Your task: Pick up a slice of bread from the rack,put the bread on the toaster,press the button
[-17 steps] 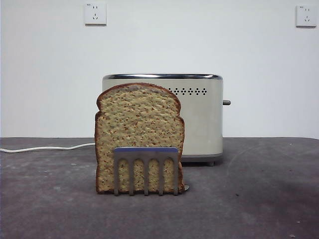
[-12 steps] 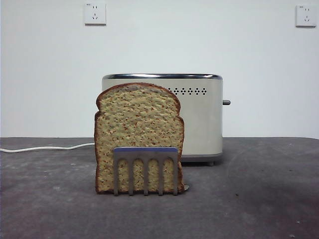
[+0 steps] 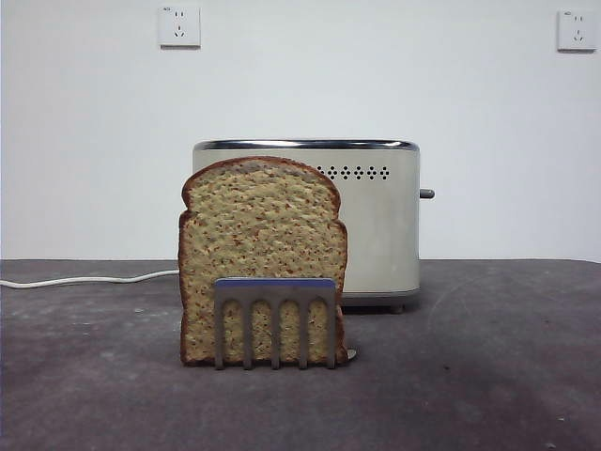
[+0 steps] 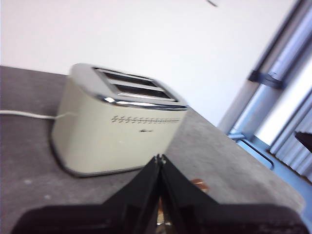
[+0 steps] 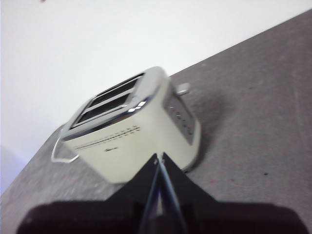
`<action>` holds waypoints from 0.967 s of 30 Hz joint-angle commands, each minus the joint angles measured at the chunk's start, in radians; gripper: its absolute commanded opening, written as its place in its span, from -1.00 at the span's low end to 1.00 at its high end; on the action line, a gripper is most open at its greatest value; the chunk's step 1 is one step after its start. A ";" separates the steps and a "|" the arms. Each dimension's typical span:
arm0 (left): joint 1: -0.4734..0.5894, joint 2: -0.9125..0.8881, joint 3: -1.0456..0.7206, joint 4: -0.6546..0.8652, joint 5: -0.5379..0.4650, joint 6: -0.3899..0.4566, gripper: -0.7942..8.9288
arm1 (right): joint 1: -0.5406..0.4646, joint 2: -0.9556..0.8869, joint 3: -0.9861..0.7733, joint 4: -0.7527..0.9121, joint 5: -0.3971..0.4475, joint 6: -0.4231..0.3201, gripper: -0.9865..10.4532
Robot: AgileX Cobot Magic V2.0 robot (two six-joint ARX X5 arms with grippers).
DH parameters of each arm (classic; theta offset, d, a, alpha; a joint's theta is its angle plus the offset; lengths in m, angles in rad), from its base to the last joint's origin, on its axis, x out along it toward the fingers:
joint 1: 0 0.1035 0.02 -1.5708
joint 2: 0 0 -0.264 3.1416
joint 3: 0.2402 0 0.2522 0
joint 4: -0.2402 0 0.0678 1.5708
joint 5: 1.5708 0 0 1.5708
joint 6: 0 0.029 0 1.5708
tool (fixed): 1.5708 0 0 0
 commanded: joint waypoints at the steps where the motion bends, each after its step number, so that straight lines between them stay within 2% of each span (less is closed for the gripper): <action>1: 0.003 0.052 0.066 -0.046 0.049 0.081 -0.85 | 0.003 0.052 0.094 -0.065 -0.041 -0.100 -0.85; 4: 0.003 0.116 0.143 -0.125 0.117 0.167 -0.85 | 0.003 0.121 0.211 -0.167 -0.080 -0.196 -0.85; 9: 0.002 0.211 0.262 -0.278 0.211 0.326 -0.85 | 0.023 0.223 0.386 -0.321 -0.081 -0.339 -0.85; 15: -0.007 0.297 0.406 -0.497 0.215 0.543 -0.85 | 0.078 0.333 0.564 -0.570 -0.123 -0.486 -0.85; 21: -0.060 0.325 0.463 -0.544 0.207 0.628 -0.82 | 0.132 0.390 0.621 -0.766 -0.140 -0.572 -0.85; 23: -0.079 0.330 0.465 -0.533 0.197 0.625 -0.61 | 0.137 0.395 0.621 -0.783 -0.140 -0.575 -0.85; 26: -0.114 0.348 0.473 -0.530 0.150 0.625 0.15 | 0.139 0.396 0.621 -0.784 -0.140 -0.575 -0.85; 27: -0.129 0.358 0.478 -0.528 0.147 0.626 0.27 | 0.139 0.396 0.621 -0.784 -0.140 -0.575 -0.85; 29: -0.162 0.379 0.491 -0.522 0.146 0.626 0.27 | 0.139 0.396 0.621 -0.783 -0.140 -0.575 -0.85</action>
